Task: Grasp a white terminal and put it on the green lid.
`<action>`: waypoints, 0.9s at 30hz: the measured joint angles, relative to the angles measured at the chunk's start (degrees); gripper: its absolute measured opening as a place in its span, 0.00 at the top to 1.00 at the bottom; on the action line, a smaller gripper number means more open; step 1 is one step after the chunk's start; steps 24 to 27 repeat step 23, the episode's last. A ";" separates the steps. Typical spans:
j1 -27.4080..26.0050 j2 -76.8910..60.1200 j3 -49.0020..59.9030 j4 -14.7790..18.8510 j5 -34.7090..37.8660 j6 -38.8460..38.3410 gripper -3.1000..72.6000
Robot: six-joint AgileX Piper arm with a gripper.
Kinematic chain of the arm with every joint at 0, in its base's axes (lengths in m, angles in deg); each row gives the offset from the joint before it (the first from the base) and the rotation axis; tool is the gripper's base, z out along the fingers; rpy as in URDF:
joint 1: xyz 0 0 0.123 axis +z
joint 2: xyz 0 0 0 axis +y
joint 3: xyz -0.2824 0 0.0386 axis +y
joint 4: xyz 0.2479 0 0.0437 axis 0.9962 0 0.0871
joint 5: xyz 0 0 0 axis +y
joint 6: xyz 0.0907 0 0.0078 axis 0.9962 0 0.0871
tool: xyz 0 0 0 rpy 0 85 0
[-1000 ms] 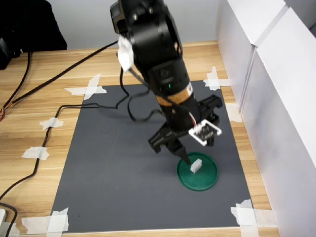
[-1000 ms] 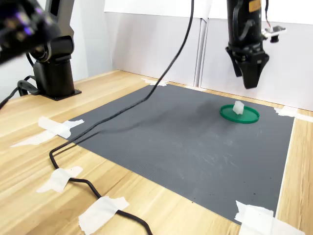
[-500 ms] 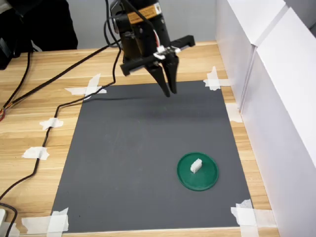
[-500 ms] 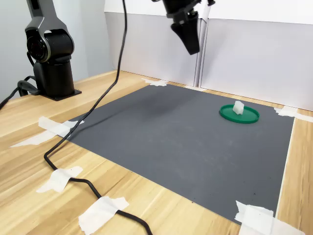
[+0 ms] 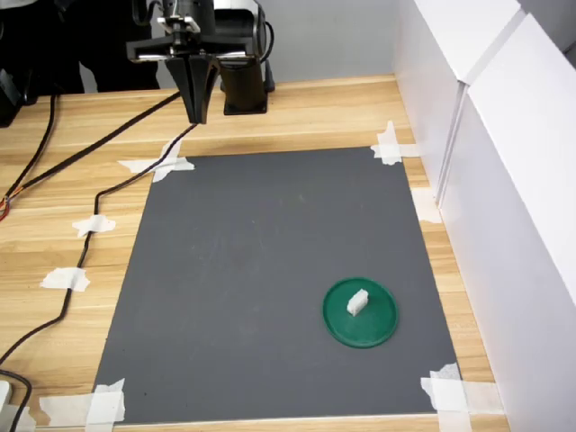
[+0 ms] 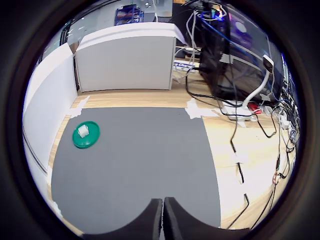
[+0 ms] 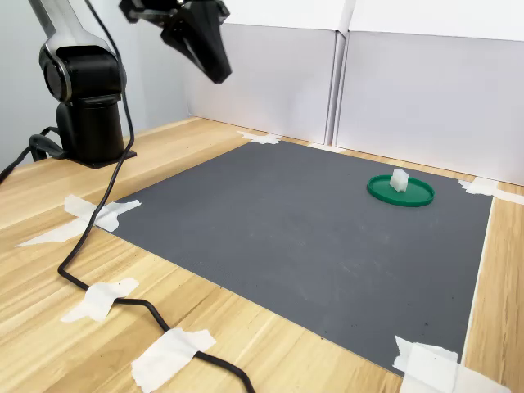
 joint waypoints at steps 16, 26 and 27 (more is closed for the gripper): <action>-0.07 -24.30 17.01 -0.37 -0.27 0.07 0.98; -0.07 -29.26 21.09 -0.37 -0.42 0.07 0.98; -0.07 -29.26 21.09 -0.37 -0.42 0.07 0.98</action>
